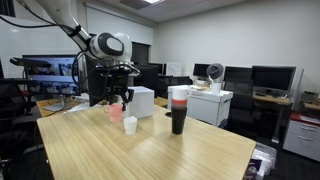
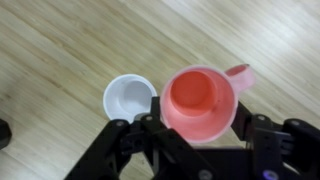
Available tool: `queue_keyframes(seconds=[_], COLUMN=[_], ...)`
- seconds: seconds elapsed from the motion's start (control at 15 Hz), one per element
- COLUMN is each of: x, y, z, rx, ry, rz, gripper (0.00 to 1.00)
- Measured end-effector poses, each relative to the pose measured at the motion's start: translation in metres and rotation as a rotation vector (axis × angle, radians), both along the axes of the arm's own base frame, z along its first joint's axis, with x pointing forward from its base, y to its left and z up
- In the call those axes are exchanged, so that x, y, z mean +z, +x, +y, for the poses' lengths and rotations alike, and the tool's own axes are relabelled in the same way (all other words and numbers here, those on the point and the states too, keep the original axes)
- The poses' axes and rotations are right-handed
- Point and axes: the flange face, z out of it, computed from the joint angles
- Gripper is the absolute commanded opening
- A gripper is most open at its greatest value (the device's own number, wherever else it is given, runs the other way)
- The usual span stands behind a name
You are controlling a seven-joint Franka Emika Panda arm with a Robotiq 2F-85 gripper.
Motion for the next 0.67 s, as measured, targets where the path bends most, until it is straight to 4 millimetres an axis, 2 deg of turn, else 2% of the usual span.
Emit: queue_keyframes(seconds=[0.27, 0.4, 0.67], x=[0.056, 0.087, 0.135], y=[0.017, 0.028, 0.050], z=[-0.024, -0.047, -0.092], rx=[-0.057, -0.112, -0.219], ry=[-0.011, -0.004, 0.023], rz=[-0.014, -0.064, -0.172], gripper=[0.41, 0.41, 0.41])
